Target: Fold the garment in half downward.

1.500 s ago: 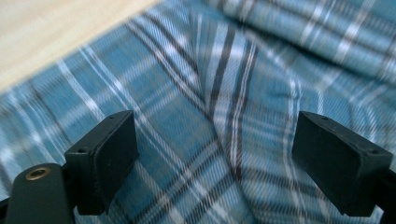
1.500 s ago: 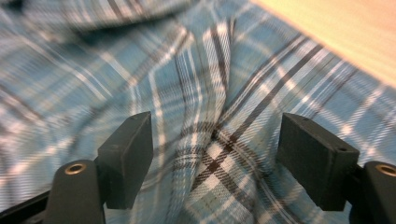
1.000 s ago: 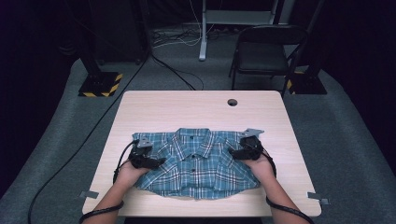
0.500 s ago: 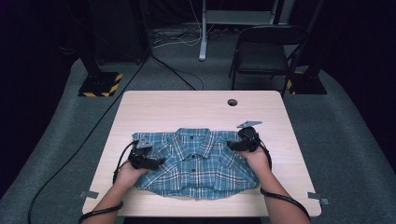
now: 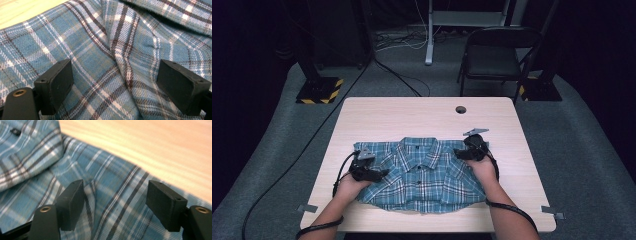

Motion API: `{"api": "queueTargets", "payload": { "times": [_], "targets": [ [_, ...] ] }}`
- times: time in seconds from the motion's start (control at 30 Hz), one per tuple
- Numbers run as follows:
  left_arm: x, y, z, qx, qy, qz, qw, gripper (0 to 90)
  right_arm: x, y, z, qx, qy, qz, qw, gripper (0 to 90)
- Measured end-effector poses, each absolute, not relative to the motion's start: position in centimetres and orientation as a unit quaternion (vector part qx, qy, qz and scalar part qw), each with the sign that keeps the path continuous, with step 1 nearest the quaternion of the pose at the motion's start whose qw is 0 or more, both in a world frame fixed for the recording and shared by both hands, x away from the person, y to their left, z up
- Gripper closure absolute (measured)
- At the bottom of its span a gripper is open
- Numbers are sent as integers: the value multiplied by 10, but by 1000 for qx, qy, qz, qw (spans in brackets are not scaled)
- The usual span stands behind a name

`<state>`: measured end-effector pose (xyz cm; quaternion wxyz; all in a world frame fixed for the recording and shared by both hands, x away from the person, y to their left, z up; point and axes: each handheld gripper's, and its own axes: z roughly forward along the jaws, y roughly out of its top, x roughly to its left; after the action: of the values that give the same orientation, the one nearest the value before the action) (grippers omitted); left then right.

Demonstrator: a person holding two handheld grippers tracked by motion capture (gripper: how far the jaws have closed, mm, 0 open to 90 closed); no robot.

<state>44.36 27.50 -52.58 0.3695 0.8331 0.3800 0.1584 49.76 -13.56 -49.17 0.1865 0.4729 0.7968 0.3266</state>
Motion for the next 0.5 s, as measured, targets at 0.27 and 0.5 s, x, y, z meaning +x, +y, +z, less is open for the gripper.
{"api": "queueTargets", "payload": {
  "times": [0.27,0.5],
  "targets": [
    [444,275,-526,833,380,159,369,132,507,-134,-506,485,804,290,186,273],
    [444,275,-526,833,380,159,369,132,491,-142,-482,476,797,330,168,264]
  ]
}}
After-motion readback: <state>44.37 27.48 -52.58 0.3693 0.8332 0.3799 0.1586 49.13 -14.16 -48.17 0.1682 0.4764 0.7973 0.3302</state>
